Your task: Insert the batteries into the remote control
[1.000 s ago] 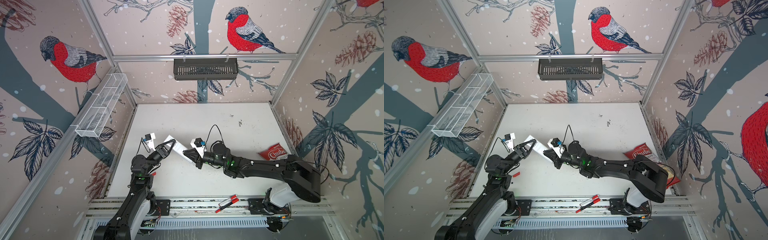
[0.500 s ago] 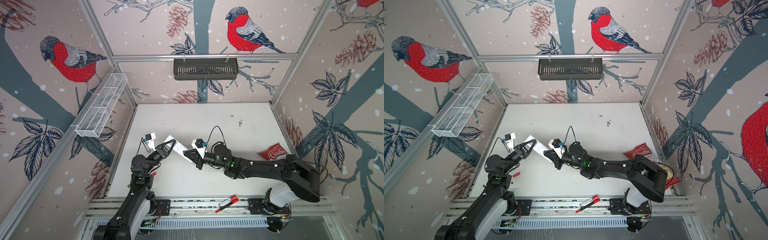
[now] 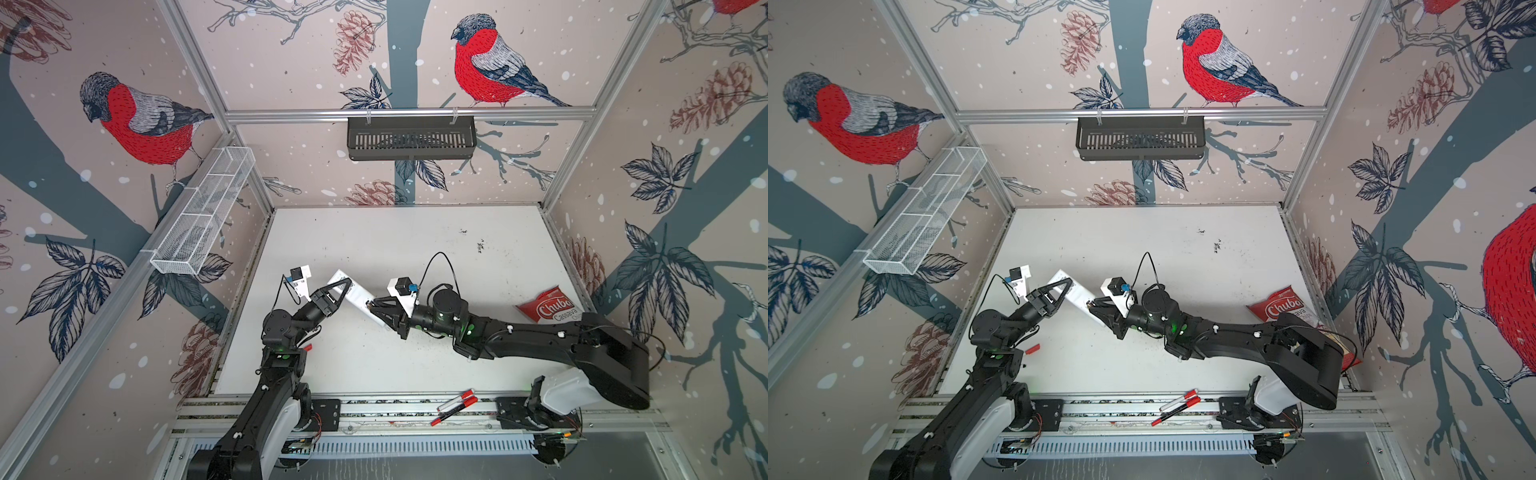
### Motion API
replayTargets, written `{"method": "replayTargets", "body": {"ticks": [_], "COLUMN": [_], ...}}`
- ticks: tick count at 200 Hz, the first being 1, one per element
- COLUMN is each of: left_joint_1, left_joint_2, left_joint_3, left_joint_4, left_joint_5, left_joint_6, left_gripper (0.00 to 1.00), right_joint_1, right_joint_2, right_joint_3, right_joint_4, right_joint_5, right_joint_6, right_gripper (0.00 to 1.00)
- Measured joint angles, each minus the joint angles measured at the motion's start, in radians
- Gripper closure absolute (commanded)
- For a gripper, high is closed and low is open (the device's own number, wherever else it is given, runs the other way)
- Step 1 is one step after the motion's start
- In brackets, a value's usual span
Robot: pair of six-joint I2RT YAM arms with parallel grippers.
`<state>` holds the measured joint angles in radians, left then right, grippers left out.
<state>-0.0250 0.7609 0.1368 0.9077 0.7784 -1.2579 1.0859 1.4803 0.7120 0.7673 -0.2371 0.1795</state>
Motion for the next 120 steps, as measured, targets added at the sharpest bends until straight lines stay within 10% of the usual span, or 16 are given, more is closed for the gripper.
{"method": "replayTargets", "body": {"ticks": [50, 120], "left_joint_1": [0.0, 0.0], "left_joint_2": [0.003, 0.008], "left_joint_3": [-0.006, -0.027], "left_joint_4": [0.0, 0.006], "left_joint_5": [-0.003, -0.04], "left_joint_6": [0.01, 0.029], "left_gripper": [1.0, 1.0], "right_joint_1": [-0.019, -0.109], "right_joint_2": [-0.047, -0.023], "right_joint_3": [0.036, 0.18], "right_joint_4": [-0.075, -0.411], "right_joint_5": [0.018, 0.13], "right_joint_6": [0.046, 0.46], "right_gripper": [0.28, 0.01]}}
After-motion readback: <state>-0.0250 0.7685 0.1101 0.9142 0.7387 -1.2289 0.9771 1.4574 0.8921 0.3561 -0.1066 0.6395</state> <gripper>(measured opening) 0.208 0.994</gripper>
